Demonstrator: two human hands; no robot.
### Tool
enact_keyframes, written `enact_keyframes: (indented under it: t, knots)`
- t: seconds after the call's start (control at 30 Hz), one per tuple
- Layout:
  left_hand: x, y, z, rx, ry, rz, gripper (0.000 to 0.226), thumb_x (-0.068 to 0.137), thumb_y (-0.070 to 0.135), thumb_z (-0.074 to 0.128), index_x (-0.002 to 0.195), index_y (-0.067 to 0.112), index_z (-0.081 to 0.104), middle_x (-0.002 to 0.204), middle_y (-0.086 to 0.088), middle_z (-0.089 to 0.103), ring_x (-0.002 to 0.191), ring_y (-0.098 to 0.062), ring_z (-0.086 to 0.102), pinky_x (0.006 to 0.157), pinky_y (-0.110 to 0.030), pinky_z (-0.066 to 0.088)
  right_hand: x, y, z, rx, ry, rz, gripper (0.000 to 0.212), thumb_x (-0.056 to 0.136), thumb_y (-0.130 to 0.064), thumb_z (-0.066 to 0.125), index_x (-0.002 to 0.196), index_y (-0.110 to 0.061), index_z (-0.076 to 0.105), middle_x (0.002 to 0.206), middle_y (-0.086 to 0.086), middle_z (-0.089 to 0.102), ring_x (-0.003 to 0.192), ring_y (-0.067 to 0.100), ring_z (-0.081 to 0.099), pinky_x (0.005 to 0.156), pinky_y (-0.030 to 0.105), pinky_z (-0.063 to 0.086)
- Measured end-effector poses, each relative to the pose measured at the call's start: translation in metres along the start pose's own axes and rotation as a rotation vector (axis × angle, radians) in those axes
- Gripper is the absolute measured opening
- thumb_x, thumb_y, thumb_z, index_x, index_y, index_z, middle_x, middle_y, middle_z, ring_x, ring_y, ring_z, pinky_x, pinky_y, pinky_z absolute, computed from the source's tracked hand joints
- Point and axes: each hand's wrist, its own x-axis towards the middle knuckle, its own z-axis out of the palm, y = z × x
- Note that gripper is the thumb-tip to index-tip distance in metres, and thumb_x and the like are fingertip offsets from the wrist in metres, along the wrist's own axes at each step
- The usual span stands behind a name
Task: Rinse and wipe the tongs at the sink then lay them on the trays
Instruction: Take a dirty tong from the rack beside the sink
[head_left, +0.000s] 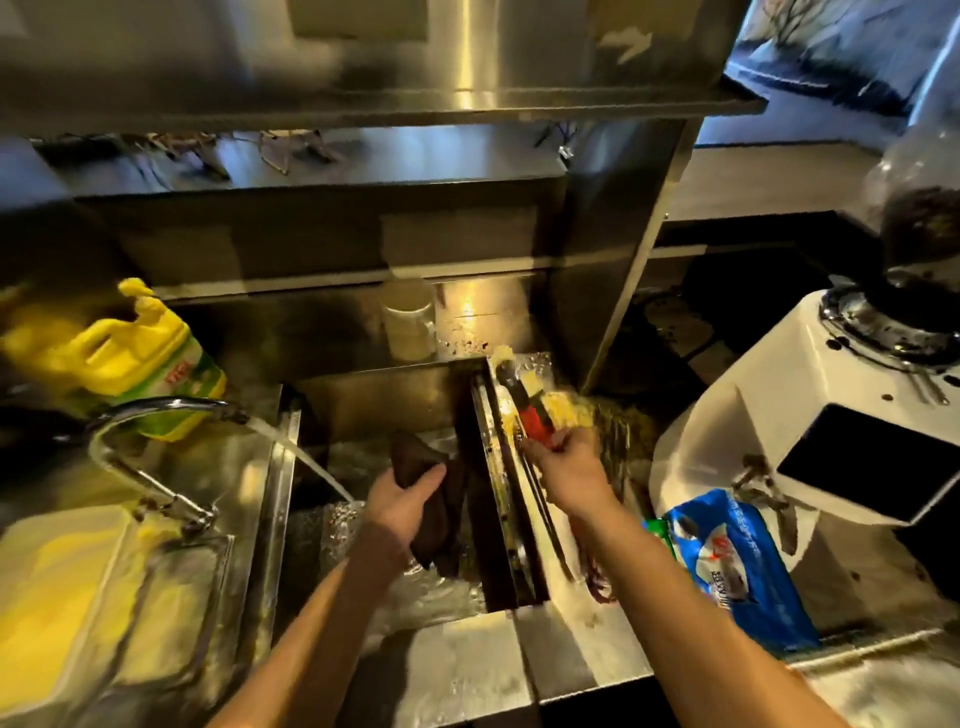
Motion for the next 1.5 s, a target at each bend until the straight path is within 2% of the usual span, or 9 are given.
enact_keyframes:
  t: [0.1,0.2,0.33,0.5,0.63,0.73,0.9,1.2,1.5]
  knots:
    - [0.007,0.005,-0.037,-0.100,0.036,-0.027,0.014,0.091,0.023,0.070,0.099,0.013,0.071,0.108,-0.024,0.072,0.098,-0.037,0.071,0.091,-0.053,0.057,-0.019,-0.015,0.037,0.407,-0.235,0.176,0.029,0.095,-0.023,0.062,0.119,-0.018,0.048,0.086,0.005,0.063,0.058,0.013,0.053,0.049,0.025,0.041]
    - [0.013,0.012,-0.068,-0.303,0.061,-0.050,0.019,0.095,0.024,0.063,0.103,0.008,0.071,0.098,-0.018,0.074,0.076,-0.023,0.076,0.063,-0.035,0.062,-0.035,-0.026,0.063,0.559,-0.493,0.268,0.031,0.099,-0.018,0.053,0.128,-0.006,0.054,0.089,0.008,0.066,0.060,0.014,0.057,0.047,0.024,0.042]
    - [0.020,0.017,-0.108,-0.465,0.034,-0.125,0.049,0.097,0.045,0.053,0.119,0.004,0.067,0.119,-0.022,0.069,0.110,-0.034,0.067,0.101,-0.052,0.051,-0.057,-0.033,0.099,0.433,-0.664,0.268,0.030,0.099,-0.021,0.047,0.120,-0.004,0.061,0.092,0.009,0.067,0.057,0.012,0.057,0.045,0.024,0.042]
    - [0.022,0.023,-0.131,-0.591,-0.077,-0.177,0.057,0.099,0.053,0.040,0.113,0.005,0.067,0.105,-0.015,0.075,0.098,-0.027,0.070,0.088,-0.041,0.054,-0.067,-0.025,0.136,0.001,-0.599,-0.008,0.012,0.092,-0.022,0.059,0.092,-0.010,0.062,0.066,0.003,0.055,0.047,0.011,0.043,0.042,0.024,0.030]
    - [0.026,0.032,-0.130,-0.361,-0.034,-0.146,0.033,0.101,0.030,0.047,0.109,0.004,0.067,0.101,-0.018,0.070,0.094,-0.030,0.066,0.087,-0.038,0.052,-0.066,-0.023,0.158,-0.323,-0.531,-0.196,0.017,0.085,-0.014,0.063,0.071,-0.018,0.056,0.056,-0.004,0.047,0.047,0.009,0.040,0.047,0.025,0.032]
    - [0.040,0.042,-0.134,-0.259,0.047,-0.083,0.019,0.096,0.017,0.058,0.099,0.002,0.069,0.086,-0.015,0.072,0.085,-0.030,0.066,0.086,-0.042,0.054,-0.072,-0.018,0.167,-0.268,-0.583,-0.177,0.013,0.075,-0.025,0.058,0.065,-0.021,0.051,0.043,-0.012,0.043,0.040,0.007,0.038,0.042,0.024,0.029]
    - [0.048,0.044,-0.123,-0.374,-0.020,-0.195,0.012,0.094,0.005,0.060,0.082,0.004,0.065,0.066,-0.011,0.069,0.050,-0.018,0.068,0.047,-0.029,0.058,-0.064,-0.026,0.178,-0.292,-0.525,-0.146,0.011,0.077,-0.023,0.057,0.068,-0.018,0.056,0.047,-0.010,0.047,0.041,0.008,0.041,0.044,0.025,0.030]
    - [0.054,0.037,-0.112,-0.398,0.102,-0.254,0.018,0.097,0.001,0.050,0.084,0.003,0.062,0.066,-0.013,0.068,0.051,-0.022,0.067,0.047,-0.029,0.056,-0.054,-0.029,0.179,-0.351,-0.535,-0.077,0.013,0.082,-0.013,0.059,0.084,-0.003,0.066,0.058,0.000,0.052,0.044,0.013,0.044,0.046,0.028,0.033]
    - [0.060,0.034,-0.109,-0.431,0.147,-0.244,0.013,0.093,-0.001,0.054,0.088,0.005,0.065,0.073,-0.013,0.068,0.059,-0.024,0.066,0.050,-0.031,0.055,-0.057,-0.030,0.178,-0.256,-0.519,-0.039,0.015,0.081,-0.012,0.059,0.067,-0.017,0.056,0.052,-0.005,0.047,0.039,0.009,0.039,0.045,0.028,0.030]
